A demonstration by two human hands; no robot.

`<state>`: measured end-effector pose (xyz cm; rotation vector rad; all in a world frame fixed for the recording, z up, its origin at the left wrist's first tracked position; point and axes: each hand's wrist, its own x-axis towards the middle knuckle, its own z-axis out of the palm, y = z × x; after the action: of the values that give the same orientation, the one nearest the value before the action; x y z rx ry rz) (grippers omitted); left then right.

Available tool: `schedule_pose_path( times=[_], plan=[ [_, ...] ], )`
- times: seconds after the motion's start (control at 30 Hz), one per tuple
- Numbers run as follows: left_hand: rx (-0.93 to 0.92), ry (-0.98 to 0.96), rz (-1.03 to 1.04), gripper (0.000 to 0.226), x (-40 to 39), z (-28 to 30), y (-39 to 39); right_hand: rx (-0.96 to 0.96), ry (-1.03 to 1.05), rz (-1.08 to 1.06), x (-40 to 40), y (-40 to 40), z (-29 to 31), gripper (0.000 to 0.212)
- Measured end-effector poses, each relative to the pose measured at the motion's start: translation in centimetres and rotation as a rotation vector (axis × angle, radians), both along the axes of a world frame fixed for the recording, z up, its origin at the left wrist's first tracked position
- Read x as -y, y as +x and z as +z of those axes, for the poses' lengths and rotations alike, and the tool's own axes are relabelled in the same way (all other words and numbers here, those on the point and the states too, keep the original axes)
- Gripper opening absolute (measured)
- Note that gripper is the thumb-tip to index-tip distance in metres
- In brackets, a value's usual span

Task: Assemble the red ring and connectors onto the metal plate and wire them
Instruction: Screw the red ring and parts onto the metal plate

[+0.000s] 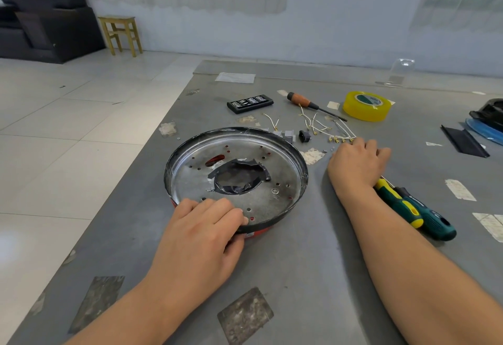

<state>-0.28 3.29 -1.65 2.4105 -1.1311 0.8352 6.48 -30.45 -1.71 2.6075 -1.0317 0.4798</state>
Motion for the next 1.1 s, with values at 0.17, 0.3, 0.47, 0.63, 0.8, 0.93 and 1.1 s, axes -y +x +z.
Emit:
schedule_pose_path(
  times=[0.17, 0.3, 0.47, 0.63, 0.8, 0.93, 1.1],
  plan=[
    [-0.005, 0.003, 0.004, 0.014, 0.0, 0.1, -0.1, 0.116, 0.021, 0.098, -0.1, -0.6, 0.0, 0.02],
    [-0.016, 0.012, 0.005, 0.013, -0.1, 0.3, -0.2, 0.493, 0.479, 0.474, -2.0, -2.5, 1.5, 0.016],
    [-0.069, 0.046, 0.008, 0.019, -0.2, 0.7, -0.3, 0.687, 0.919, 0.828, -5.8, -5.1, 6.4, 0.01],
    [-0.134, 0.035, 0.006, 0.031, -0.3, 1.2, -0.6, 0.316, 1.109, 1.103, -9.4, -6.8, 9.3, 0.007],
    [-0.14, 0.015, -0.008, 0.032, -0.4, 1.4, -0.8, -0.152, 1.083, 1.168, -11.0, -6.3, 11.3, 0.004],
    [-0.133, 0.016, -0.002, 0.031, -0.4, 1.5, -0.8, -0.495, 1.163, 1.124, -11.7, -5.1, 11.5, 0.006],
    [-0.138, 0.025, 0.006, 0.031, -0.4, 1.5, -0.7, -0.689, 1.125, 1.068, -12.3, -4.0, 11.2, 0.008]
  ],
)
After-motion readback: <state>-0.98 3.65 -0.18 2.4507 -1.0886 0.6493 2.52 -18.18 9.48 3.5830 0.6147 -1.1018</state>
